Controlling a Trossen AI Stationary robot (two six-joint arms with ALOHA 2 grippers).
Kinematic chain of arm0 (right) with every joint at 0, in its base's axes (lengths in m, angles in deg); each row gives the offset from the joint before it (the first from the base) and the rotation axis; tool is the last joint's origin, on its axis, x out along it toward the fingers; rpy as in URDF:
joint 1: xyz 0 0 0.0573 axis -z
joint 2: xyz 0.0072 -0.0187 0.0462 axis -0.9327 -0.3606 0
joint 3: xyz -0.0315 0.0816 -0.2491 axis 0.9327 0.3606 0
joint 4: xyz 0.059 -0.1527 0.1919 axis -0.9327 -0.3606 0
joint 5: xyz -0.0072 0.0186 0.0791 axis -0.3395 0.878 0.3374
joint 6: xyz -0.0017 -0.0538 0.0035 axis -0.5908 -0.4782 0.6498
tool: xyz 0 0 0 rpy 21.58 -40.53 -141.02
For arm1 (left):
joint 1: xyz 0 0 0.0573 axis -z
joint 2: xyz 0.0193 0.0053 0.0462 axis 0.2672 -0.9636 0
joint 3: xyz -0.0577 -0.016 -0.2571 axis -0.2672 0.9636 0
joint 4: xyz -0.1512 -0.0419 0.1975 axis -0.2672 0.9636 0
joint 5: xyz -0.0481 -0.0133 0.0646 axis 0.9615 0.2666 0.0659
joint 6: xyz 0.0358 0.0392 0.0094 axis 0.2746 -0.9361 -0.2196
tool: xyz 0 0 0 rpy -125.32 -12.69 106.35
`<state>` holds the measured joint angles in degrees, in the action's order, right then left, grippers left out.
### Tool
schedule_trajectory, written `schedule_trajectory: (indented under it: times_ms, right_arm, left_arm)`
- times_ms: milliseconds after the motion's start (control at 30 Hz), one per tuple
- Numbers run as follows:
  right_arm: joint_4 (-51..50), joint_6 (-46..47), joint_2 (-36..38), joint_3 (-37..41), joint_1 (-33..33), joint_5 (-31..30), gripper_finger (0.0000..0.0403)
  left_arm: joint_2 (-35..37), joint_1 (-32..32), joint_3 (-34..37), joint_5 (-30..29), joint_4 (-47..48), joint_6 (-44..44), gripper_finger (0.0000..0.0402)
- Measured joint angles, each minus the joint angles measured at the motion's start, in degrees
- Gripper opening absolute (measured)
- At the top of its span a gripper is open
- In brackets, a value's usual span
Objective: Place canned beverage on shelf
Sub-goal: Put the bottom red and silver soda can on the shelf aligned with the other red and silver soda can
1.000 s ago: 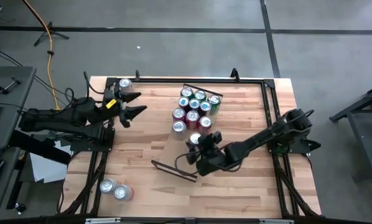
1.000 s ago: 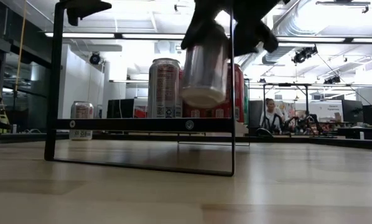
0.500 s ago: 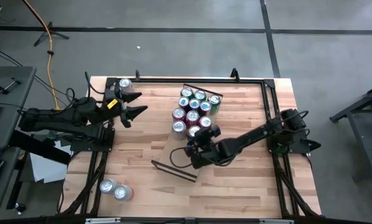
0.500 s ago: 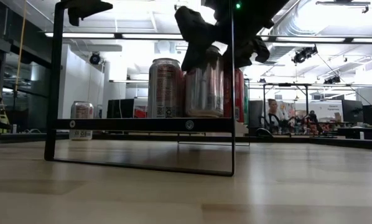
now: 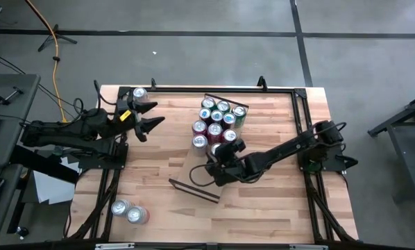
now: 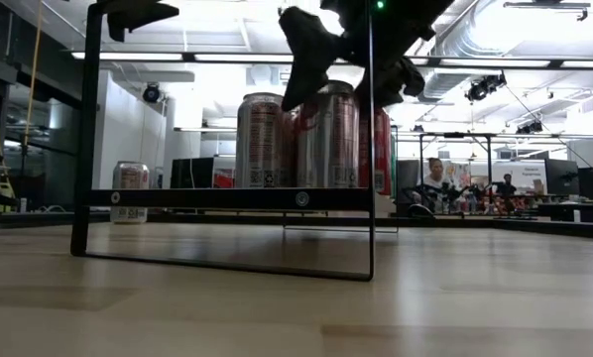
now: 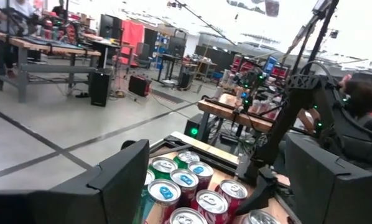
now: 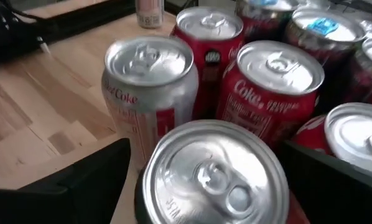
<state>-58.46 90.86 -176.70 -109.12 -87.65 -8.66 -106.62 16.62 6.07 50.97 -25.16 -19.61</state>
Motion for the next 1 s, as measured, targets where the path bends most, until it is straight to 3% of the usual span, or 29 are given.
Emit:
schedule_trajectory:
  times_ms: [300,400,500,600,667,733,800,833,1000]
  right_arm:
    - [1.92,-6.4,8.44,0.02,0.0,1.65,0.0384]
    - [2.28,-9.36,12.71,0.02,-0.17,9.28,0.0382]
    - [-2.19,-4.64,16.2,-0.02,-1.91,16.6,0.0358]
    - [-11.62,3.64,17.68,-0.02,-5.53,17.83,0.0297]
    - [-16.48,10.1,17.26,0.39,-8.21,18.05,0.0233]
    - [-16.13,16.2,15.98,3.11,-10.45,18.79,0.015]
    - [-10.87,20.96,14.27,7.86,-11.89,20.07,0.0056]
    - [-7.04,22.12,13.58,10.28,-11.99,20.55,0.0029]
    - [9.88,27.95,11.72,19.0,-8.09,19.01,0.002]
  left_arm:
    - [0.02,0.0,-0.01,-1.28,0.0,0.0,0.0289]
    - [0.02,0.0,-0.01,-1.28,0.02,0.04,0.0289]
    - [0.02,0.06,-0.04,-1.28,0.04,0.07,0.0289]
    - [0.02,0.11,-0.05,-1.28,0.09,0.79,0.0289]
    - [0.02,0.11,-0.05,-1.28,0.12,1.41,0.0289]
    - [0.02,0.11,-0.05,-1.32,0.12,1.42,0.0289]
    - [0.02,0.11,-0.05,-1.32,0.13,1.43,0.0289]
    - [0.02,0.1,-0.05,-1.32,0.13,1.51,0.0289]
    - [0.02,0.09,-0.05,-1.79,0.11,3.15,0.0289]
